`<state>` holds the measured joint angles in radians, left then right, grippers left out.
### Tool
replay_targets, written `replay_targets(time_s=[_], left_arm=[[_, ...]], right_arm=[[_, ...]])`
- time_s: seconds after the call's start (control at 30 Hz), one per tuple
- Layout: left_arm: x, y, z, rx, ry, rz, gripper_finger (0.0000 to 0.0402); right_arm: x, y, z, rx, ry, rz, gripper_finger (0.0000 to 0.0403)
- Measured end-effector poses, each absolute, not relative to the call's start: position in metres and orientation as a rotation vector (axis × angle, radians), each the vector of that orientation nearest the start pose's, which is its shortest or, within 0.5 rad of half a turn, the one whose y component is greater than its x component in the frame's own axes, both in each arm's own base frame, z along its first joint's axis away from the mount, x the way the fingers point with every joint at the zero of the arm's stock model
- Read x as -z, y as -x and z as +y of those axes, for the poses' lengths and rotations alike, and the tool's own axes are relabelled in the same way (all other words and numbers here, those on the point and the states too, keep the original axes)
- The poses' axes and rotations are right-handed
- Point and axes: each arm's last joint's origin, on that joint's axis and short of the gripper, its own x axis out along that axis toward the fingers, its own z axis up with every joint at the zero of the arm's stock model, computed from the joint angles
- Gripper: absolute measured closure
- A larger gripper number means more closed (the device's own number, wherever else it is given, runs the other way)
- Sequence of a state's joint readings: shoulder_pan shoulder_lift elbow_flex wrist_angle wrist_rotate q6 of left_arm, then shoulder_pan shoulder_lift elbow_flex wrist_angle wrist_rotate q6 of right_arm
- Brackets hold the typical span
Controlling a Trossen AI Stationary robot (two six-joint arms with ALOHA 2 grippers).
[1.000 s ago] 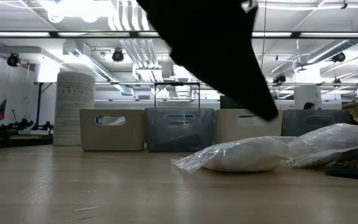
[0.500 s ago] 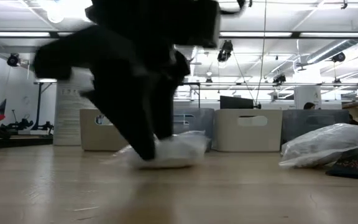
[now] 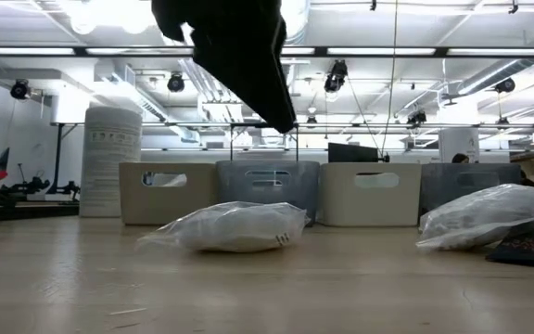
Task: Pick & Place Travel size toiletries
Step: Put the cotton pack into the gray bin
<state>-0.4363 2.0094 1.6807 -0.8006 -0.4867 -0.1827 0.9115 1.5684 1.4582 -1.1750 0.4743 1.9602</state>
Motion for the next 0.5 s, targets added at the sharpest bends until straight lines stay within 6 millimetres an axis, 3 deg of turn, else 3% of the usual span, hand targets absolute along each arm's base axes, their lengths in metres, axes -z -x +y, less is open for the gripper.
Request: replay_targets(time_s=[0.5], left_arm=[[-0.227,-0.405,-0.124,0.020,-0.166,1.115,0.0186]], right_arm=[[-0.300,-0.202,0.231,0.629,-0.920,0.879,0.0039]])
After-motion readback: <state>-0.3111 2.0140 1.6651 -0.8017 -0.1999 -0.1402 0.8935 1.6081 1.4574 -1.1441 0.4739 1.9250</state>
